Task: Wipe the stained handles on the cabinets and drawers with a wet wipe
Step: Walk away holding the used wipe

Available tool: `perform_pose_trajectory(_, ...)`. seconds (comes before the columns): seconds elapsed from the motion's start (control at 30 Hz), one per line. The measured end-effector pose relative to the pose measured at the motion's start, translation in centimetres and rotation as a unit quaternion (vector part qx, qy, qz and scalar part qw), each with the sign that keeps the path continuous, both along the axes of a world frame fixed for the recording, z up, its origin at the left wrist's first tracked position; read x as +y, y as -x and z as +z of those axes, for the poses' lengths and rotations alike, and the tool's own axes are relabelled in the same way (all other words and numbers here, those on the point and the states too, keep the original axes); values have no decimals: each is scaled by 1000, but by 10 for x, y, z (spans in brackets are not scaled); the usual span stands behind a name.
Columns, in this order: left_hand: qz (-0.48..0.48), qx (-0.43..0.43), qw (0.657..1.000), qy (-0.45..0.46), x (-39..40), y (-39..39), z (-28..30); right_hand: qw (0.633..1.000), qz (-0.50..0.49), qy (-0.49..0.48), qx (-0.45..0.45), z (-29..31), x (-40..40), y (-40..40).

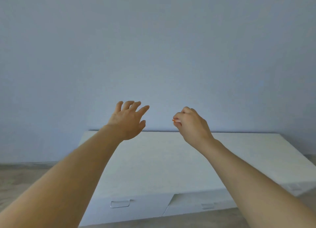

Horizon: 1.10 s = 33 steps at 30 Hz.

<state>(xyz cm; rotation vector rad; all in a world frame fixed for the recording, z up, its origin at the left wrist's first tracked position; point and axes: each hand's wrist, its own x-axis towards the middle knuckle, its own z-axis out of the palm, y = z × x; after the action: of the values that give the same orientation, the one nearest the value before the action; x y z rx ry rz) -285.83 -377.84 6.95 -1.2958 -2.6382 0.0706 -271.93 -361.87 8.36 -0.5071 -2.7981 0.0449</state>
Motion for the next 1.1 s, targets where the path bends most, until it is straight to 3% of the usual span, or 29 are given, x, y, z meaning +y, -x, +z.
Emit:
perform_pose_trajectory(0.3, -141, 12, 990, -10, 161, -117, 63, 982, -165, -92, 18, 73, 103, -152)
perform_pose_trajectory(0.6, -255, 4, 967, -19, 409, -323, 82, 943, -302, -137, -8, 102, 303, -389)
perform_pose_trajectory(0.73, -290, 4, 956, -48, 516, -411, 101, 931, -341, -125, -25, 121, 392, -490)
perform_pose_trajectory(0.83, -321, 8, 945, -57, 584, -461, 112, 924, -373, -80, 14, 132, 453, -539)
perform_pose_trajectory(1.1, -350, -21, 934, -72, 781, -531, 107, 914, -385, -15, 128, 125, 637, -594)
